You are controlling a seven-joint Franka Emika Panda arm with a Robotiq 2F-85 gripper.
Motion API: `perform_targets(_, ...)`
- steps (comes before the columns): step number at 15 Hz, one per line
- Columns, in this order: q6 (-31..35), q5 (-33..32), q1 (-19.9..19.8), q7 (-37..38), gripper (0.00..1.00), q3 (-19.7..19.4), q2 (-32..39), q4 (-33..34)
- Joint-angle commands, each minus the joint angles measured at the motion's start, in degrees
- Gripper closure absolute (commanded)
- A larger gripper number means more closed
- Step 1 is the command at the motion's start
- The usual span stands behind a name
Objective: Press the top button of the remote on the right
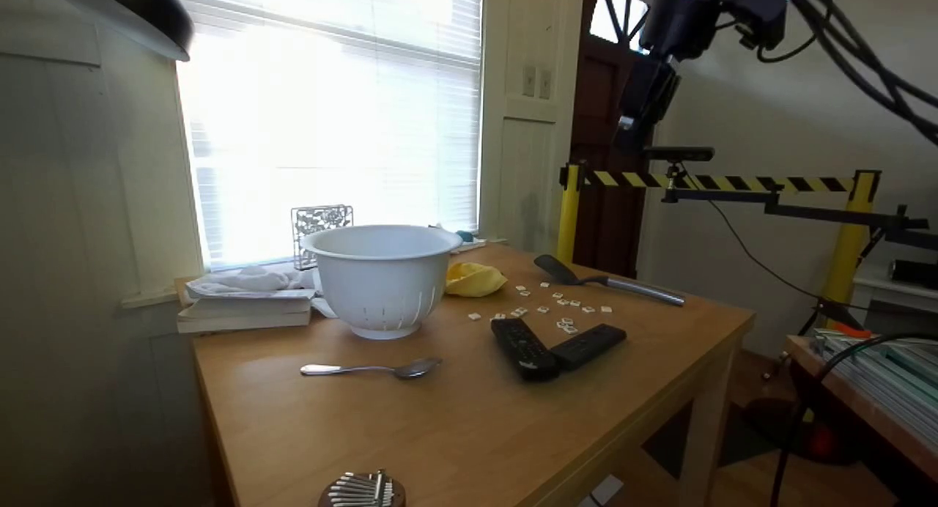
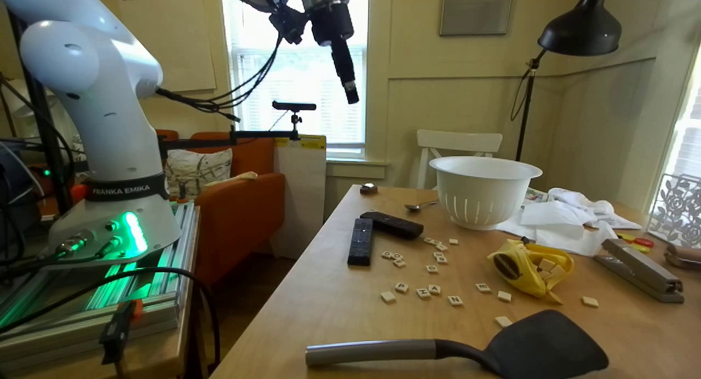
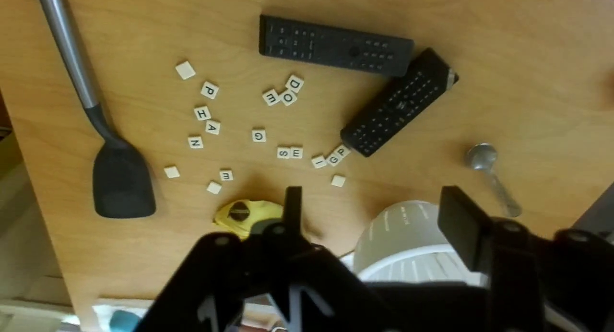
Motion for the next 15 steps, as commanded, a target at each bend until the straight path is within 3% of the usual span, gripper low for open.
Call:
perform_targets(1, 5.11, -2.64, -5.56, 3.26, 0.56, -1.49, 5.93, -0.5)
perform_targets(7, 5.29, -3.69, -6.18, 1.13, 0.97, -3.35, 12.44, -2.85)
perform_targets(11, 11.2, -12.21, -8.23, 4.98, 1.0, -2.02, 17.71, -4.29)
perform_targets(15, 17.76, -20.61, -9.38, 8.65, 1.0, -3.07, 24.44, -4.02)
